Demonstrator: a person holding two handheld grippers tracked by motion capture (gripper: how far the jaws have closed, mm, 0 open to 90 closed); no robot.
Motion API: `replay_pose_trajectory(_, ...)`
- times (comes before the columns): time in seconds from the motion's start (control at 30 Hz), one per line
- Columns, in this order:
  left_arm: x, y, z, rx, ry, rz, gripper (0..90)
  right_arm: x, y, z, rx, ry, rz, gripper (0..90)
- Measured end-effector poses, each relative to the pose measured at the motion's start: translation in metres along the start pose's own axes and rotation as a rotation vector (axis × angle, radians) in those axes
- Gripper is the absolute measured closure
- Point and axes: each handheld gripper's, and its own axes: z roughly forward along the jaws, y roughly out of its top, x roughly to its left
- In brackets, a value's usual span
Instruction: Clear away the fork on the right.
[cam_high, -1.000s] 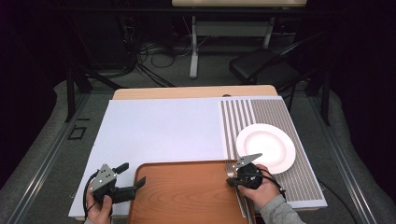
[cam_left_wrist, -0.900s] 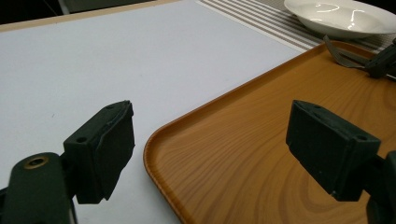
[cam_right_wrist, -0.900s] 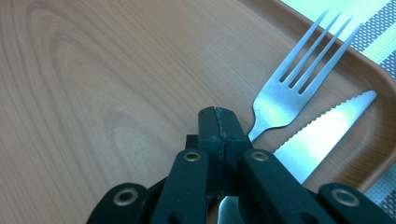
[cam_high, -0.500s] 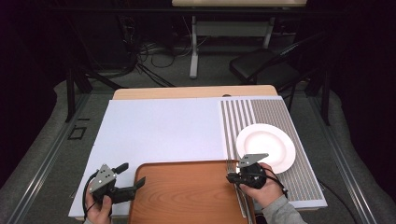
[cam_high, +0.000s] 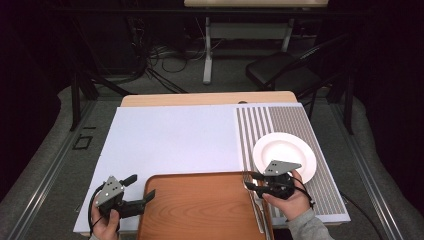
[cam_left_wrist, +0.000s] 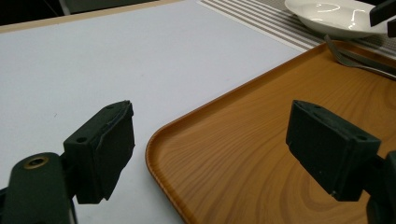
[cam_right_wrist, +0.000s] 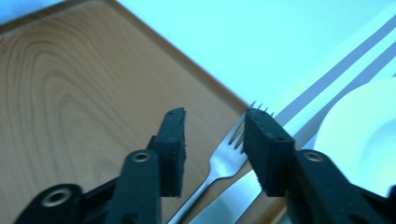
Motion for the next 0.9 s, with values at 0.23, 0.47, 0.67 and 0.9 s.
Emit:
replay_pose_trajectory(0.23,0.0,0.0,0.0,0.002,0.0,0.002,15.7,-0.004,-0.001,-0.003,-0.042,-0.036,-0.031,46.7)
replay_pose_trajectory(0.47,0.0,0.0,0.0,0.002,-0.003,0.002,15.7,-0.006,-0.001,-0.006,-0.051,-0.064,-0.04,42.6)
replay_pose_trajectory(0.67,0.0,0.0,0.001,0.006,-0.006,0.003,15.7,-0.013,-0.002,-0.013,-0.101,-0.043,-0.005,38.8)
replay_pose_trajectory(0.9,0.0,0.0,0.001,0.004,-0.002,-0.001,15.7,-0.031,-0.007,-0.033,-0.129,-0.123,0.07,19.7)
